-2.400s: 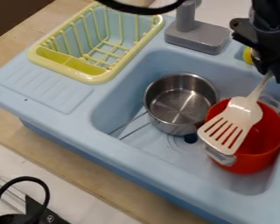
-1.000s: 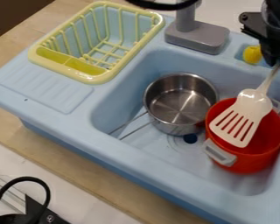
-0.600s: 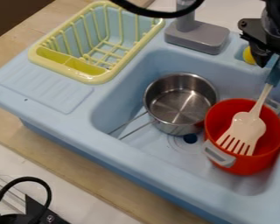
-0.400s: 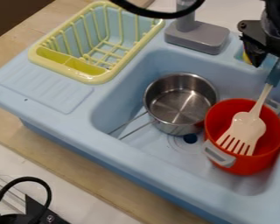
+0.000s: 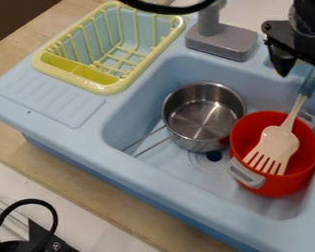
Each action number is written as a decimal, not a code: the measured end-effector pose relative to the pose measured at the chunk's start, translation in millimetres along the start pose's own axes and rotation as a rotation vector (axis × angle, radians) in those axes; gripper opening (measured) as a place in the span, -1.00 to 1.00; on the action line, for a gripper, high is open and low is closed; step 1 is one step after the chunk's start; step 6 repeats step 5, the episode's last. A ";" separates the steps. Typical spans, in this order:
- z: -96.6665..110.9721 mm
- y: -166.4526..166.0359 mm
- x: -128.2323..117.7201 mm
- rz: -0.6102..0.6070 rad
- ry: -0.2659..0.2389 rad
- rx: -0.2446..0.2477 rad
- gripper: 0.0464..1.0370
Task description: Put white spatula inside red bowl
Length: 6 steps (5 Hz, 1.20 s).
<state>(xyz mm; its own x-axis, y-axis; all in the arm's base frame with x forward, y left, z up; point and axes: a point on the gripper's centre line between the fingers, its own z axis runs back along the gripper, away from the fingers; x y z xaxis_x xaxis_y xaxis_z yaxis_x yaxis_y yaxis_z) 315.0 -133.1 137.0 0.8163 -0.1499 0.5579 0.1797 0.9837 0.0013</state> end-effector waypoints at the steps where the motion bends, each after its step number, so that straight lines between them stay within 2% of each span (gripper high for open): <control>1: 6.5 7.4 -8.3 0.024 0.076 0.016 0.93; 3: 12.5 18.0 -17.6 0.030 0.152 0.031 0.93; 5: 29.5 28.9 -28.6 0.025 0.191 0.034 0.93; 6: 29.5 28.9 -28.6 0.025 0.191 0.034 0.93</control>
